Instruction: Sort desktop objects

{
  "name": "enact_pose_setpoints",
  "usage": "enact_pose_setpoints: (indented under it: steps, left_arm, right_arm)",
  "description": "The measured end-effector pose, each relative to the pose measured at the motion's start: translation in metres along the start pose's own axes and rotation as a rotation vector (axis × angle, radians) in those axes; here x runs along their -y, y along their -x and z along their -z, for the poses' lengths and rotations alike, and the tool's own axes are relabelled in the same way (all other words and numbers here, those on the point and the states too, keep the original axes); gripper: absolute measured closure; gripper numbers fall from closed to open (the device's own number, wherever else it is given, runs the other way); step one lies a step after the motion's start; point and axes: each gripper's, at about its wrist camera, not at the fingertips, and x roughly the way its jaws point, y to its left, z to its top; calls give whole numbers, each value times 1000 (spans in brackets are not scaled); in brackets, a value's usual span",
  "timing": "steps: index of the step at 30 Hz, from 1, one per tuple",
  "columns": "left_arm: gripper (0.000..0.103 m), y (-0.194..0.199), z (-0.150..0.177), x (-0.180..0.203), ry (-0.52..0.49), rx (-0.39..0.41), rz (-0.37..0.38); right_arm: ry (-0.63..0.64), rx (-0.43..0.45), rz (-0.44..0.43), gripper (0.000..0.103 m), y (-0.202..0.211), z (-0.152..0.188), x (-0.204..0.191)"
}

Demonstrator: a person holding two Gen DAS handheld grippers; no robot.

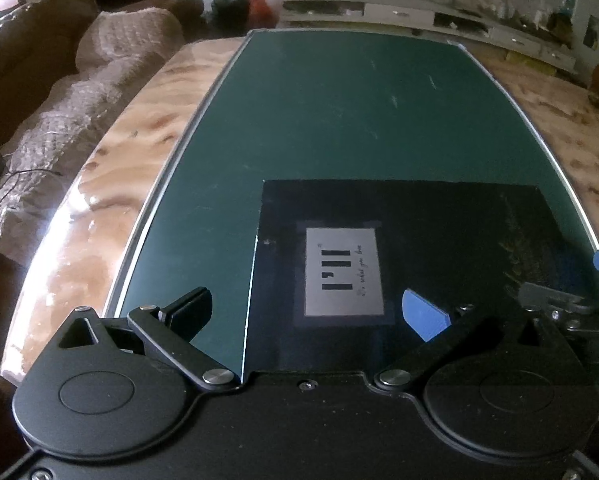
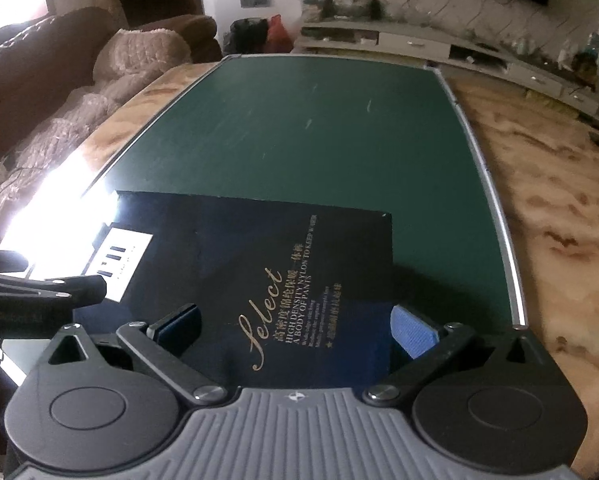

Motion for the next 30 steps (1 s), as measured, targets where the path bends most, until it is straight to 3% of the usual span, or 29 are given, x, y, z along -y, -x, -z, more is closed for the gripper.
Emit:
enact_pose_setpoints:
  steps: [16, 21, 26, 30]
  left_arm:
    - [0, 35, 8, 10, 5, 1, 9]
    - [0, 51, 13, 17, -21, 20, -22]
    - [0, 61, 17, 11, -1, 23, 4]
    - [0, 65, 23, 6, -2, 37, -27]
  right_arm:
    - [-54, 38, 29, 0, 40, 1, -7]
    - [-76, 55, 29, 0, 54, 4, -8]
    - [-79, 73, 45, 0, 65, 8, -11]
    - [-69, 74, 40, 0, 66, 10, -19]
